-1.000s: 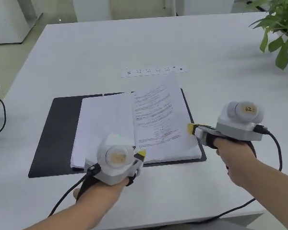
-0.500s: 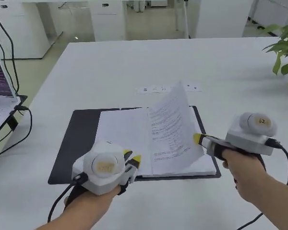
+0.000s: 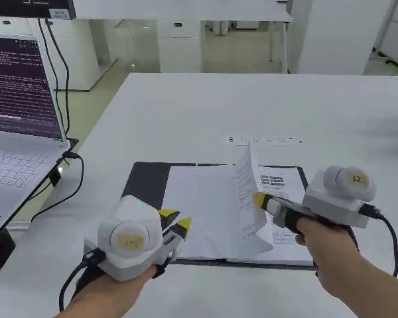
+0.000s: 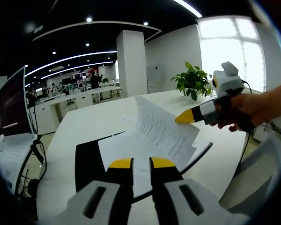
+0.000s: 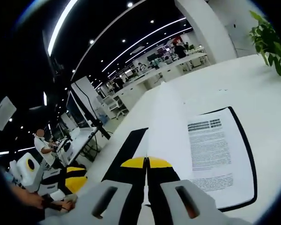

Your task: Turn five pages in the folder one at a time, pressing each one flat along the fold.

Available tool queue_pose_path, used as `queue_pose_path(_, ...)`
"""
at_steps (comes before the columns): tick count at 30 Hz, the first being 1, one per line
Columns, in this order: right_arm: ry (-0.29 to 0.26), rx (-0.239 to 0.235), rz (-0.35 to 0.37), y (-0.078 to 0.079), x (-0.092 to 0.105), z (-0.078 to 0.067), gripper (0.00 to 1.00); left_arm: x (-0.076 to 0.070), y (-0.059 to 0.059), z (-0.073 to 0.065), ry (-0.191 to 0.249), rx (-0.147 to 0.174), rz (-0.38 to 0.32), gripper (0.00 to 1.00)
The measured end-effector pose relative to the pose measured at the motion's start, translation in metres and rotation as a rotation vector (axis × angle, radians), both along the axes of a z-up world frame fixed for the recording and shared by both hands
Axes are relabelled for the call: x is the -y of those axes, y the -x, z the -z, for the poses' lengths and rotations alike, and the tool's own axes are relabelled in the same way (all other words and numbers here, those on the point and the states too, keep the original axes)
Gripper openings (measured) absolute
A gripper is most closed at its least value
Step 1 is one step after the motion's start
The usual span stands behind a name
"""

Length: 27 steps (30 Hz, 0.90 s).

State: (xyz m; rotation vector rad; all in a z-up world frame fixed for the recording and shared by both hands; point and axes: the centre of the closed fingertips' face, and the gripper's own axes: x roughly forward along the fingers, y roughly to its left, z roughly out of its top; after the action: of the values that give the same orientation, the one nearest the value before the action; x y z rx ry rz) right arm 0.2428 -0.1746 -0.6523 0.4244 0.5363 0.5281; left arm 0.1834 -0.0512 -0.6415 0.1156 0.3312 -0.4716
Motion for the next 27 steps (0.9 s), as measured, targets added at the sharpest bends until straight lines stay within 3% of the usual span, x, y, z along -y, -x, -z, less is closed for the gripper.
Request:
queue_pose_path(8, 0.020, -0.029, -0.089, -0.002, -0.067, 0.012, 0.00, -0.050, 0.005, -0.008, 0.004, 0.018, -0.075, 0.12)
queue_pose_path(12, 0.069, -0.052, -0.124, -0.007, -0.095, 0.027, 0.00, -0.069, 0.010, -0.004, -0.001, 0.011, -0.103, 0.12)
queue_pose_path(16, 0.083, -0.074, -0.141, -0.009, -0.115, 0.037, 0.00, -0.076, 0.014, 0.001, -0.008, 0.002, -0.114, 0.12)
queue_pose_path(20, 0.112, -0.124, -0.158, -0.012, -0.136, 0.058, 0.00, -0.082, 0.016, 0.010, -0.004, -0.018, -0.127, 0.11)
queue_pose_path(27, 0.141, -0.201, -0.156, -0.016, -0.153, 0.094, 0.00, -0.080, 0.018, 0.021, -0.017, -0.040, -0.121, 0.11)
